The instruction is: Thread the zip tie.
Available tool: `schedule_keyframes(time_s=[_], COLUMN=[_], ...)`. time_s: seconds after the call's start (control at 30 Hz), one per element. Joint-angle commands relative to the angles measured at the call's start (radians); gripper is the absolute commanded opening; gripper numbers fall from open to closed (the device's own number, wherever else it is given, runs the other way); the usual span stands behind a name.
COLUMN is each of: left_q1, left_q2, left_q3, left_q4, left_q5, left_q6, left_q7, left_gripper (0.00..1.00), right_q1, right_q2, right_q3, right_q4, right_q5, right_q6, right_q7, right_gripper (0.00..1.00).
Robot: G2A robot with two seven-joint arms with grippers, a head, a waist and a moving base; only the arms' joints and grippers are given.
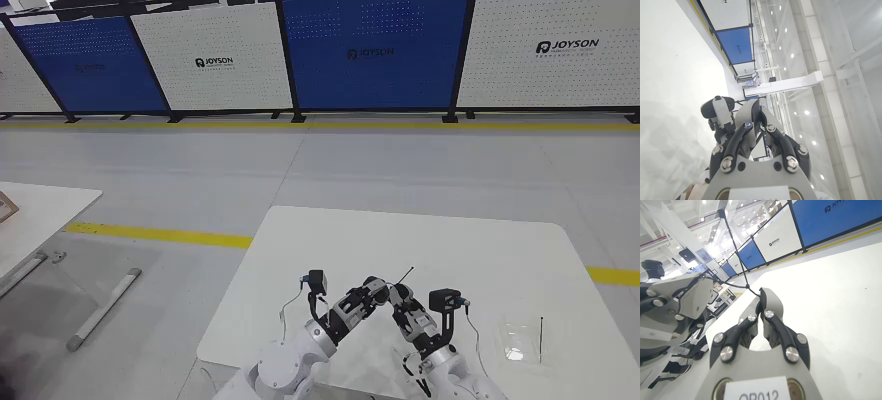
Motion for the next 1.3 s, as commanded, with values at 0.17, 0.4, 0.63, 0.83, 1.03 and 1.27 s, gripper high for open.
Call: schedule_keyframes(time_s=[0.17,0.4,0.63,0.83,1.03,1.27], left_q1=[0.002,0.011,0.021,0.03,0.04,0.057], left_q2=[0.0,0.002,0.004,0.006,0.008,0.011], left_q3=[-0.003,-0.004,-0.007,-0.01,-0.011,-0.011], left_q4=[-0.005,-0.016,-0.028,-0.041,-0.053,-0.075], left_q5=[-0.012,-0.004,0.0,0.005,0.013,0.038], left_q6=[-0.003,-0.009,-0.017,-0.025,-0.032,-0.052], left_q7=[0.001,0.0,-0.001,-0.001,0.0,0.002], left_gripper=[0.0,0.0,0.0,0.0,0.0,0.0], right_q1=[-0.003,-0.003,0.0,0.001,0.001,0.001], right_q2=[0.001,0.002,0.003,0.003,0.003,0.003], right_q3=[0.005,0.008,0.008,0.008,0.006,0.006], right_q4=[0.002,0.01,0.017,0.019,0.021,0.021], right_q5=[0.005,0.008,0.008,0.009,0.008,0.006], right_q6=[-0.007,-0.013,-0.013,-0.015,-0.015,-0.015], right_q7=[0.0,0.003,0.003,0.003,0.001,-0.002], right_gripper=[0.0,0.0,0.0,0.0,0.0,0.0])
